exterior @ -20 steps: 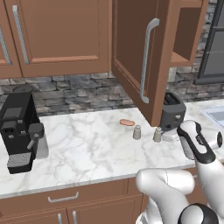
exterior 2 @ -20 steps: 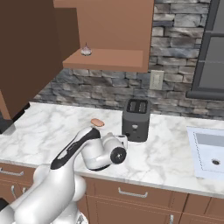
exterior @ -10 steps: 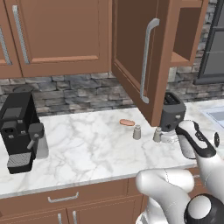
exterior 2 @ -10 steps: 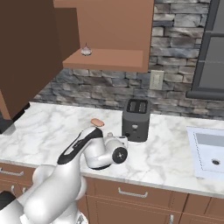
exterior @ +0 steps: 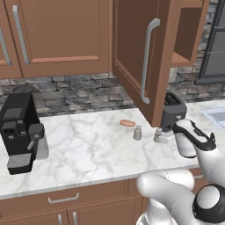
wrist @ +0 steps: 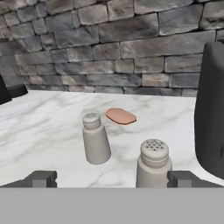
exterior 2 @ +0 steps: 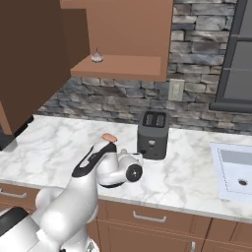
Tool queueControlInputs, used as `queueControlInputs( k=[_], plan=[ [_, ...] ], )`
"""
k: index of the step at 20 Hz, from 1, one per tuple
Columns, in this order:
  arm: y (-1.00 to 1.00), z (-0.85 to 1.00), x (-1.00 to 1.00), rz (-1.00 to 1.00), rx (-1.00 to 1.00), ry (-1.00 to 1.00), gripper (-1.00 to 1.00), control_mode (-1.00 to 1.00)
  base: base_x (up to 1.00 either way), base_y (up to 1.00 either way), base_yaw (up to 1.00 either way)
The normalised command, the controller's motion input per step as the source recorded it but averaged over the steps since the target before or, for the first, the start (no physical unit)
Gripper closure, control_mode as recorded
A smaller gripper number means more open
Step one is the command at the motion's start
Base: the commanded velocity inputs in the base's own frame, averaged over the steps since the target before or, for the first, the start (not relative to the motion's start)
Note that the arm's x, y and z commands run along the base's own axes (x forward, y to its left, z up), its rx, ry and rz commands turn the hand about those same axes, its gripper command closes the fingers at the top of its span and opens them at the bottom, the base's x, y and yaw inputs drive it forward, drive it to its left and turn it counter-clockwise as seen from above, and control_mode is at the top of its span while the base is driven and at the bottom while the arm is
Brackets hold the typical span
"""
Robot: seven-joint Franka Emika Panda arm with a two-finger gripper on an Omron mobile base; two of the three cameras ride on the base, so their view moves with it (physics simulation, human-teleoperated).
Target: Pick the shaker and shaker from the counter and place them in the cabinet.
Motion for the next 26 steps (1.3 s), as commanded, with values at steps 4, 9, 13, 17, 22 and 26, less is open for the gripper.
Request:
queueControlInputs(
  k=[4, 9, 13, 17, 22, 26],
  plan=[
    [0.07, -0.13, 0.15, 0.0, -0.02, 0.0, -1.0, -1.0, 0.0, 0.0, 0.0],
    [0.01, -0.12, 0.13, 0.0, -0.02, 0.0, -1.0, -1.0, 0.0, 0.0, 0.0],
    [0.0, -0.09, 0.09, 0.0, 0.0, 0.0, -1.0, -1.0, 0.0, 0.0, 0.0],
    [0.0, -0.08, 0.09, -0.01, -0.01, 0.0, -1.0, -1.0, 0.0, 0.0, 0.0],
    [0.0, -0.06, 0.1, -0.03, 0.0, 0.0, -1.0, -1.0, 0.0, 0.0, 0.0],
    [0.0, -0.03, 0.05, -0.06, 0.0, 0.0, -1.0, -1.0, 0.0, 0.0, 0.0]
  ],
)
